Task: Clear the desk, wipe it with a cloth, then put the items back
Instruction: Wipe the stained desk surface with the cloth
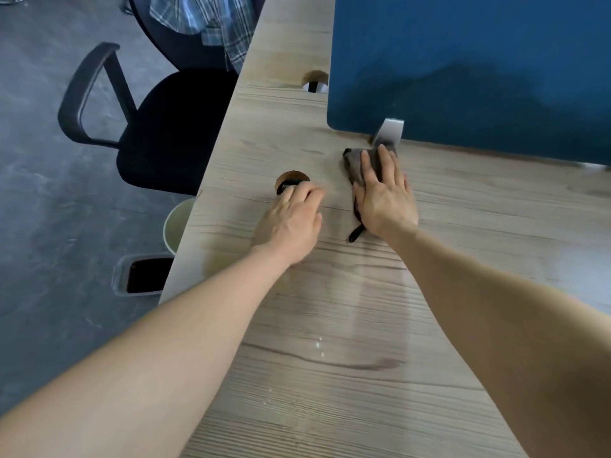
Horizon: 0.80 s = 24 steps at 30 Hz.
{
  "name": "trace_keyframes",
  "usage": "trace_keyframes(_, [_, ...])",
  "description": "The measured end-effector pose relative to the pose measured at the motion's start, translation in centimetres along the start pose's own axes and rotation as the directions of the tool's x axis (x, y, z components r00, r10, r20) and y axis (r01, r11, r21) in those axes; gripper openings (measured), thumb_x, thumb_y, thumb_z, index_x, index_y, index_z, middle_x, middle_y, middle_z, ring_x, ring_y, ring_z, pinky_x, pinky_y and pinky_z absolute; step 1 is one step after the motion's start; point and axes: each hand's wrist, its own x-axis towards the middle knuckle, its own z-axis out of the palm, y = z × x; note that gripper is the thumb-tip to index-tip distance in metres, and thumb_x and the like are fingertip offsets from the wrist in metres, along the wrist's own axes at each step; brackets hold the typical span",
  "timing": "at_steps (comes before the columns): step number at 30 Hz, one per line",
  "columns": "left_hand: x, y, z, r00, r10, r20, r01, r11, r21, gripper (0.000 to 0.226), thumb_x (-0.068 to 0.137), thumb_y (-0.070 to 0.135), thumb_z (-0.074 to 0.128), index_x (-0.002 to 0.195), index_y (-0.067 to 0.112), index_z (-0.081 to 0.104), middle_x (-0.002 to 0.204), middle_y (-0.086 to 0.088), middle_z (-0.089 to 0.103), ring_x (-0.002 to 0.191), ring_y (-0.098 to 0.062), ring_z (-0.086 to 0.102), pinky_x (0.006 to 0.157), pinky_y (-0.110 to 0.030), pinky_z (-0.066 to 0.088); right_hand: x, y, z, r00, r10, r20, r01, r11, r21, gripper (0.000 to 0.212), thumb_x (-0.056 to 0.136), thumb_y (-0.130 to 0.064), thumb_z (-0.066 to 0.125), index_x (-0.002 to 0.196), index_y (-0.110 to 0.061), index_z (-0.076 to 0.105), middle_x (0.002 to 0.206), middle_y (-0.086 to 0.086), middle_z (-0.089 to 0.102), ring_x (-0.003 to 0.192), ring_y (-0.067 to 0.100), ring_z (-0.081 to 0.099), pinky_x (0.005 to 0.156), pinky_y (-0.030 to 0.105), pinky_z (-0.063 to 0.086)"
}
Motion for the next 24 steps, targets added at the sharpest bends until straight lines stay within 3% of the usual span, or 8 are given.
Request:
trace_keyframes(6, [2.1, -4.2, -0.6, 0.996, -0.061, -0.07, 0.063, 0.998, 0.027, 0.043, 0.096, 0.023, 0.042, 0.139, 0.019, 0.037, 0.144, 0.004, 0.034, 0.128, -0.019, 0.033, 0.106, -0.033, 0.028, 0.5, -0.4, 0.3, 0.992, 0.062, -0.109, -0.065, 0.998, -0.022, 0.053, 0.101, -0.038, 0.029, 0.151, -0.024, 0.016, 0.158, 0.005, 0.01, 0.144, 0.026, 0.009, 0.117, 0.038, 0.011])
trace_keyframes(10, [2.2, -7.2, -1.3, 0.993, -0.08, -0.09, 0.084, 0.995, 0.044, 0.045, 0.098, 0.021, 0.039, 0.142, 0.017, 0.035, 0.148, 0.001, 0.032, 0.133, -0.02, 0.029, 0.11, -0.033, 0.024, 0.3, -2.5, 0.9, 0.985, 0.108, -0.137, -0.111, 0.994, -0.011, 0.053, 0.101, -0.029, 0.026, 0.152, -0.018, 0.013, 0.159, 0.006, 0.009, 0.146, 0.022, 0.003, 0.117, 0.034, 0.0])
trace_keyframes(16, [1.3, -11.2, -2.1, 0.988, -0.136, -0.079, 0.14, 0.989, 0.05, 0.048, 0.1, 0.026, 0.033, 0.146, 0.014, 0.028, 0.151, 0.001, 0.026, 0.135, -0.021, 0.025, 0.113, -0.034, 0.022, 0.9, -5.3, 1.3, 0.97, -0.241, 0.03, 0.241, 0.971, -0.002, 0.052, 0.103, -0.033, 0.025, 0.151, -0.024, 0.008, 0.159, -0.003, 0.001, 0.146, 0.014, -0.003, 0.119, 0.031, -0.002])
trace_keyframes(21, [-0.6, -12.9, -1.3, 0.974, -0.218, -0.061, 0.216, 0.976, -0.031, 0.052, 0.101, 0.031, 0.028, 0.149, 0.013, 0.021, 0.154, -0.001, 0.018, 0.138, -0.021, 0.019, 0.111, -0.038, 0.028, 1.6, -2.9, 0.4, 0.994, 0.093, -0.059, -0.092, 0.996, 0.016, 0.052, 0.103, -0.025, 0.022, 0.152, -0.017, 0.007, 0.159, -0.003, -0.001, 0.146, 0.013, -0.004, 0.119, 0.029, 0.0])
trace_keyframes(24, [-0.8, -13.1, -0.7, 0.974, -0.217, -0.066, 0.215, 0.976, -0.047, 0.052, 0.102, 0.033, 0.022, 0.149, 0.012, 0.019, 0.154, -0.003, 0.016, 0.14, -0.022, 0.018, 0.112, -0.039, 0.027, 1.6, -6.5, 1.8, 0.991, 0.072, -0.112, -0.073, 0.997, -0.001, 0.055, 0.1, -0.019, 0.028, 0.152, -0.014, 0.008, 0.159, 0.002, 0.001, 0.146, 0.016, -0.003, 0.118, 0.029, -0.002])
